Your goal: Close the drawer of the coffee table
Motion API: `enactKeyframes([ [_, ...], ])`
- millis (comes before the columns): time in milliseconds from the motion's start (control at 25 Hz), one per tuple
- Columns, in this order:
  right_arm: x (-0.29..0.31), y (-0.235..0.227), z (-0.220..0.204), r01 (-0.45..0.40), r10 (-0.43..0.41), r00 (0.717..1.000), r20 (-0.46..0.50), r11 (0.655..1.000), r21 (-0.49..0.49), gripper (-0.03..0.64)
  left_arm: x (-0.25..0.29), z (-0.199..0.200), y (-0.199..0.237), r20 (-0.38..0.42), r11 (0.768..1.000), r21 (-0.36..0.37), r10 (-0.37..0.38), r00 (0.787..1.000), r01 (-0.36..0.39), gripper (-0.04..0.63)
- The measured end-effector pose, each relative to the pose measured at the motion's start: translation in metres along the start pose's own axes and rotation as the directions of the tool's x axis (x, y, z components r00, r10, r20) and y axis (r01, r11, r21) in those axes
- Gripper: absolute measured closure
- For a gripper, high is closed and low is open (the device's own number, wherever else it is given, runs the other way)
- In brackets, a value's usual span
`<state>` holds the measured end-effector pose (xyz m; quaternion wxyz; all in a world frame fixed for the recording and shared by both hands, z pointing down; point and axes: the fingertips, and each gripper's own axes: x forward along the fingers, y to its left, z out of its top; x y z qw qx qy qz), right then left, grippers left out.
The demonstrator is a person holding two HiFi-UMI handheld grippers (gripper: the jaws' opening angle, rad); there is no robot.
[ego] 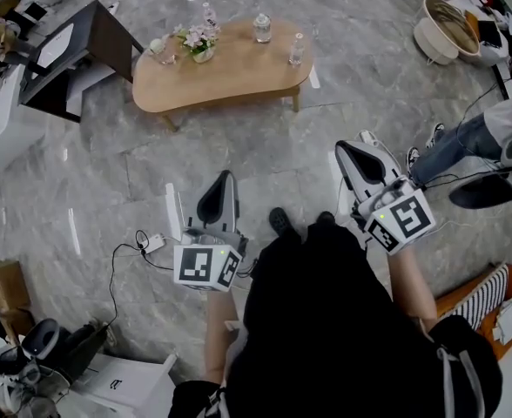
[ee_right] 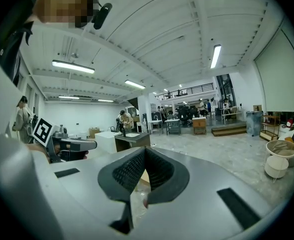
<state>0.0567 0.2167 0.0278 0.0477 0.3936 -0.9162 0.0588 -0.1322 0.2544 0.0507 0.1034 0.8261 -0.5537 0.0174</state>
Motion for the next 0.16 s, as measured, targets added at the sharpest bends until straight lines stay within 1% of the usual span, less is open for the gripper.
enactKeyframes([
  [160, -0.0018, 0.0039, -0.0002, 0.004, -0.004, 1.000, 0.000, 1.000, -0.012, 0.604, -0.0046, -0.0022, 0.0013, 0.001, 1.000, 0.001, 0.001, 1.000, -0.001, 0.583],
])
